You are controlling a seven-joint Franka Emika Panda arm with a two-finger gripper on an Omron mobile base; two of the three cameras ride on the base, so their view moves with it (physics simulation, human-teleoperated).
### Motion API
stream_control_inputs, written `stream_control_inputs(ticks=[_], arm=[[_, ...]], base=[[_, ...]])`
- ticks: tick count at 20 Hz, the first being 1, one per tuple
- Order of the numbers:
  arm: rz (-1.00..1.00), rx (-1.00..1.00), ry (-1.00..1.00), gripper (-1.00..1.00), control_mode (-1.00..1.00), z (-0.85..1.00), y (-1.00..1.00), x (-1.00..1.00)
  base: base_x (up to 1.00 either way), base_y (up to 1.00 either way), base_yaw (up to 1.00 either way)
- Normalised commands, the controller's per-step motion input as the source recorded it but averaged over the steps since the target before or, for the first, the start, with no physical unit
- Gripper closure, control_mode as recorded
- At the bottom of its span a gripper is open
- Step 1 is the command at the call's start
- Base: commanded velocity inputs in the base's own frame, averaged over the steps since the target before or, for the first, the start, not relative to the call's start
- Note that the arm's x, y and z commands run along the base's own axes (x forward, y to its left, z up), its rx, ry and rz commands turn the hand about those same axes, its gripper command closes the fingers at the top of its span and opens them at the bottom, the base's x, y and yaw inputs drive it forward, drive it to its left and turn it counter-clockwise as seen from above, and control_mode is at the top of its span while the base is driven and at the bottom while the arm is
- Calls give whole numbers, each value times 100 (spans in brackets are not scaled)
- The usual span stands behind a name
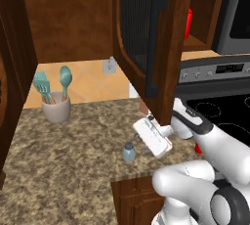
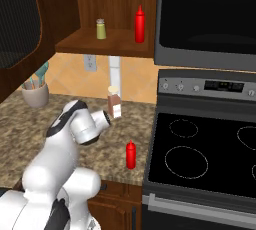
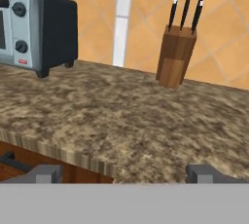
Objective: Put the shaker and condiment bottle from the counter next to their counterparts in the cabinet.
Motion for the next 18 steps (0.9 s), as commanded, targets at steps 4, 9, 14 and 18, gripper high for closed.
stream_control_inputs(ticks=[4, 9, 14, 18], arm=[[3, 0, 0, -100, -100, -28, 8, 20], [0, 0, 0, -100, -100, -2, 0, 27], [0, 0, 0, -100, -100, 0, 0, 18], [1, 0, 0, -100, -100, -5, 0, 11]], base=[[0, 0, 0], [0, 0, 0], [0, 0, 0], [0, 0, 0]])
